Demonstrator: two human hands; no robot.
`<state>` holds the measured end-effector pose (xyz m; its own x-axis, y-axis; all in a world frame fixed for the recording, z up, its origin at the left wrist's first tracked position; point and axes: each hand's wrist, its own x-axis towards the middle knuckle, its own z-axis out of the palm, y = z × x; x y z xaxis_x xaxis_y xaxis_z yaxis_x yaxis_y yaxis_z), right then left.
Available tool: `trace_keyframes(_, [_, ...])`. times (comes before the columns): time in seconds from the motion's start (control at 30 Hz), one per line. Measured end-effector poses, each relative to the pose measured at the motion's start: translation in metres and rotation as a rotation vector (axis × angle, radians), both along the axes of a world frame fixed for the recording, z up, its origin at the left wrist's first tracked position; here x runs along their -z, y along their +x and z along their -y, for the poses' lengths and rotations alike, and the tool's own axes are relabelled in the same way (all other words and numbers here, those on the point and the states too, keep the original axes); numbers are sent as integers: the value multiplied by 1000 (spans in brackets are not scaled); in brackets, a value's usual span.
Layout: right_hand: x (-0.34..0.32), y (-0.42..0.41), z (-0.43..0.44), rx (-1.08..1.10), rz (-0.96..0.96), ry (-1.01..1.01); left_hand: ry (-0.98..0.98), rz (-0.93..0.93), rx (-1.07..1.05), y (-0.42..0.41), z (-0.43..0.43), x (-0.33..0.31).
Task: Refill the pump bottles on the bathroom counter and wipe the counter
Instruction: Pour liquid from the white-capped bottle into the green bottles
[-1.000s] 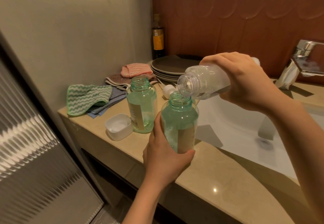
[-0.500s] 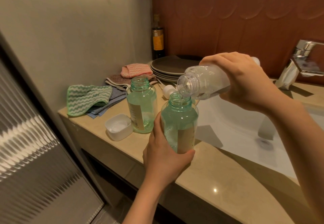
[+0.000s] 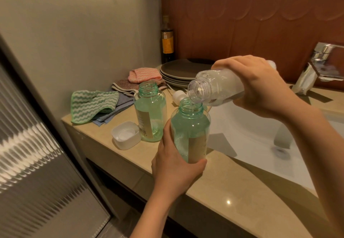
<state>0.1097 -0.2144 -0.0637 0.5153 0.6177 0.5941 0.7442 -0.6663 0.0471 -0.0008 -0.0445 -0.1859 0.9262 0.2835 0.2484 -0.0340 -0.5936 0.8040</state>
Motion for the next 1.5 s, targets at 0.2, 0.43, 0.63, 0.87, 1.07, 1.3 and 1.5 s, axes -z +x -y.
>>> trace_keyframes(0.2, [-1, 0, 1, 2, 1, -1, -5, -1, -7, 1, 0, 1])
trace_keyframes(0.43, [0, -1, 0, 6, 0, 2, -10, 2, -4, 0, 0, 0])
trace_keyframes(0.63, [0, -1, 0, 8, 5, 0, -4, 4, -3, 0, 0, 1])
trace_keyframes(0.87, [-1, 0, 1, -5, 13, 1, -5, 5, -1, 1, 0, 2])
trace_keyframes(1.07, [-1, -1, 1, 0, 12, -5, -2, 10, -1, 0, -1, 2])
trace_keyframes(1.3, [-1, -1, 1, 1, 12, -7, 5, 8, -4, 1, 0, 1])
trace_keyframes(1.5, [-2, 0, 1, 6, 13, -13, 4, 10, 1, 1, 0, 1])
